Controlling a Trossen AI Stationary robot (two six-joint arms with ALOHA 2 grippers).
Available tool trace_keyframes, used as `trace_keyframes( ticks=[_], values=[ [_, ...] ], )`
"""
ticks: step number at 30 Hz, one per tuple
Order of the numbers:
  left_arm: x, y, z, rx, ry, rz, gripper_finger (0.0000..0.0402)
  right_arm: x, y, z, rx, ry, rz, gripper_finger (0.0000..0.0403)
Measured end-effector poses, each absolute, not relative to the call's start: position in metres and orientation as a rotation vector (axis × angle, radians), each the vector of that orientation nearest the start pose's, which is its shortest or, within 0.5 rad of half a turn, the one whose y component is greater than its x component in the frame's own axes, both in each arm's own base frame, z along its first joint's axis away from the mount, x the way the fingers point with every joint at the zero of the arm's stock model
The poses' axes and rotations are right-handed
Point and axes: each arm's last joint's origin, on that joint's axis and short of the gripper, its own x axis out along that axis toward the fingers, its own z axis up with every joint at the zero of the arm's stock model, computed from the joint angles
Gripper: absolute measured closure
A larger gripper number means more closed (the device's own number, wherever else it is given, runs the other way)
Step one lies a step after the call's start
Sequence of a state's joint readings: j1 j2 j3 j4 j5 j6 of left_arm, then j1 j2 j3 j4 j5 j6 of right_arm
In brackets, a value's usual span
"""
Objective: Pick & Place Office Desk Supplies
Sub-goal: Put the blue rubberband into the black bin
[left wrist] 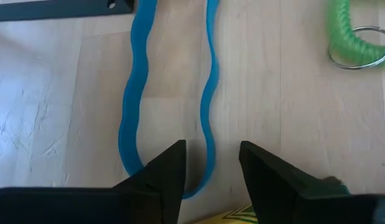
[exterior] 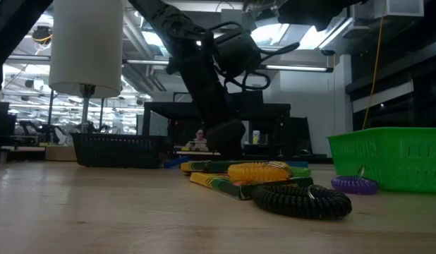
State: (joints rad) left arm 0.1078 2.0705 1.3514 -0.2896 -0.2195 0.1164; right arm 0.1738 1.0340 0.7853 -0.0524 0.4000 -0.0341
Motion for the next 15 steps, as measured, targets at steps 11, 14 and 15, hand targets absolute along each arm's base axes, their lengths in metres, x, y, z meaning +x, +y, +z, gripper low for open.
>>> trace_keyframes(
  ticks=[11, 14, 15],
  values=[
    [0.420, 0.030, 0.137, 0.244, 1.028, 0.160, 0.0395, 0.226, 0.028, 0.300, -0.119, 0.294, -0.219, 0.0222],
    [0.421, 0.021, 0.144, 0.261, 1.002, 0.138, 0.0399, 0.226, 0.028, 0.300, -0.119, 0.294, -0.219, 0.0222],
    [0.420, 0.018, 0.147, 0.264, 0.993, 0.132, 0.0398, 0.226, 0.028, 0.300, -0.120, 0.295, -0.219, 0.0222]
  ],
)
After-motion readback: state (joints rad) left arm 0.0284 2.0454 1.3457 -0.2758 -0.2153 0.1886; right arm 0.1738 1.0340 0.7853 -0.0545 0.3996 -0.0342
